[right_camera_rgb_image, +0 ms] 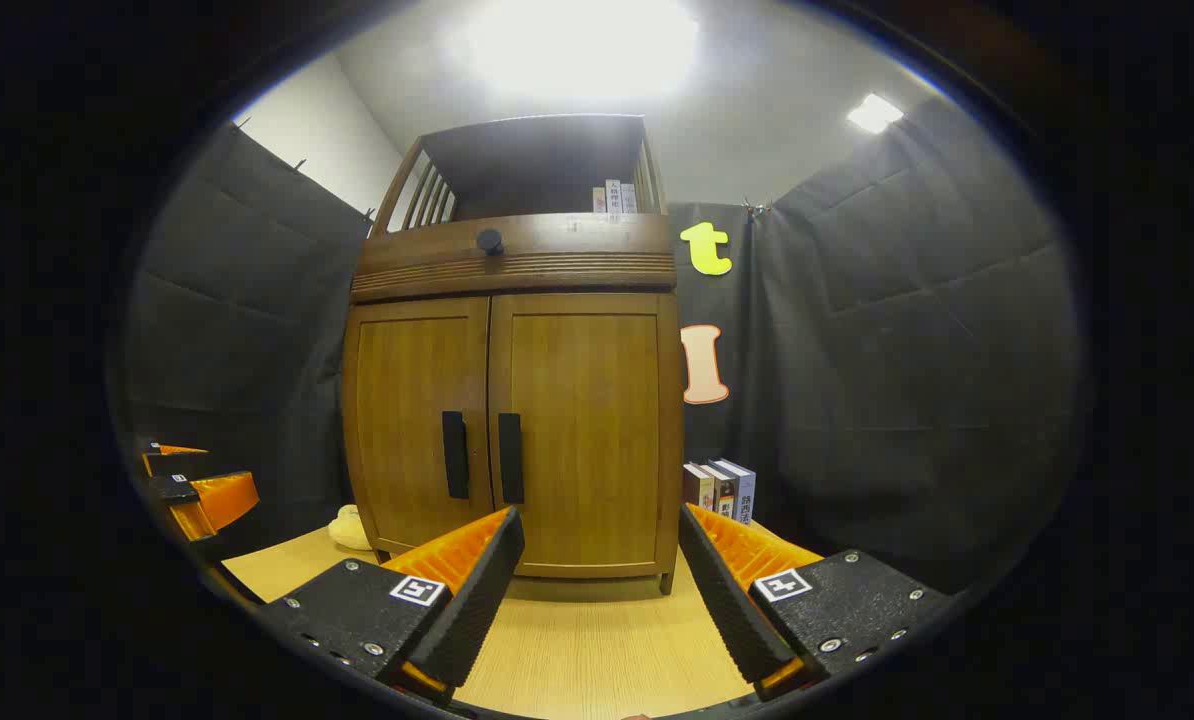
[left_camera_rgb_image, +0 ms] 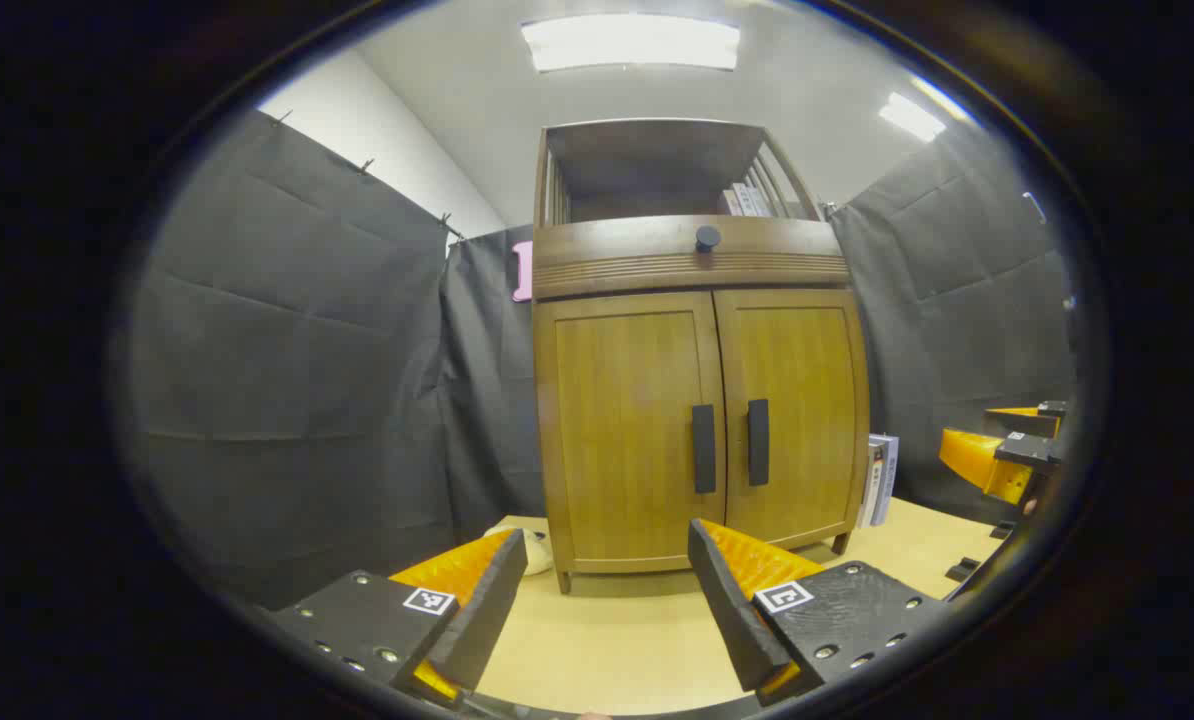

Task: Open the right door of the double-door shoe cabinet with the right hand, and open the left door with the left hand.

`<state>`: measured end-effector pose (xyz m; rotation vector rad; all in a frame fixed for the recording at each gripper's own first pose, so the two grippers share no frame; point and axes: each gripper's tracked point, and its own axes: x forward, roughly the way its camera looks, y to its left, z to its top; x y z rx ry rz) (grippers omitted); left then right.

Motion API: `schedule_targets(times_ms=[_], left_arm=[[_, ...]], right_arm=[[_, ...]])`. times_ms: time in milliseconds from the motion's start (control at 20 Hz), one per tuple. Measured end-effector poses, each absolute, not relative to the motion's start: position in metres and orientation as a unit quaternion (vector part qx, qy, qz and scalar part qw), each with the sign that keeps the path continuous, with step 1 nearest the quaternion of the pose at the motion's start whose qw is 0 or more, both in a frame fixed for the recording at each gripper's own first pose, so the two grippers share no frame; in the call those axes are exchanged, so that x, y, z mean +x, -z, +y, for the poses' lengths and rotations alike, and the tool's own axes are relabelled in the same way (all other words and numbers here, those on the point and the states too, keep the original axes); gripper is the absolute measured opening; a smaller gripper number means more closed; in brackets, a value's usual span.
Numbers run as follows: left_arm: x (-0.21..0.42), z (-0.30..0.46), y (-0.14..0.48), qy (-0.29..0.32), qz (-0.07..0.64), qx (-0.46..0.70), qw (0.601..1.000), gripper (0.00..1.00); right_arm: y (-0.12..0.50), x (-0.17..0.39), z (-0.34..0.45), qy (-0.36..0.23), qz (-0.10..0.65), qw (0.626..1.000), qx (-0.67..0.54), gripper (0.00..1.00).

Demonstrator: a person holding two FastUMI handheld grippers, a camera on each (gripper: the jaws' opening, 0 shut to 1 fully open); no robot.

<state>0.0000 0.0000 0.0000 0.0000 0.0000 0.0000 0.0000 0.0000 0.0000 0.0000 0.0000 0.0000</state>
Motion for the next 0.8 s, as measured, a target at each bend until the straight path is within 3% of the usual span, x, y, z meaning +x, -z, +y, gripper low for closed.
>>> schedule_targets(times_ms=[800], left_arm=[[-0.005, 0.004, -0.002, -0.019, 0.0, 0.005, 1.0, 0.93]], right_arm=[[-0.002, 0.025, 0.021, -0.018, -0.005, 1.0, 0.001, 0.96]])
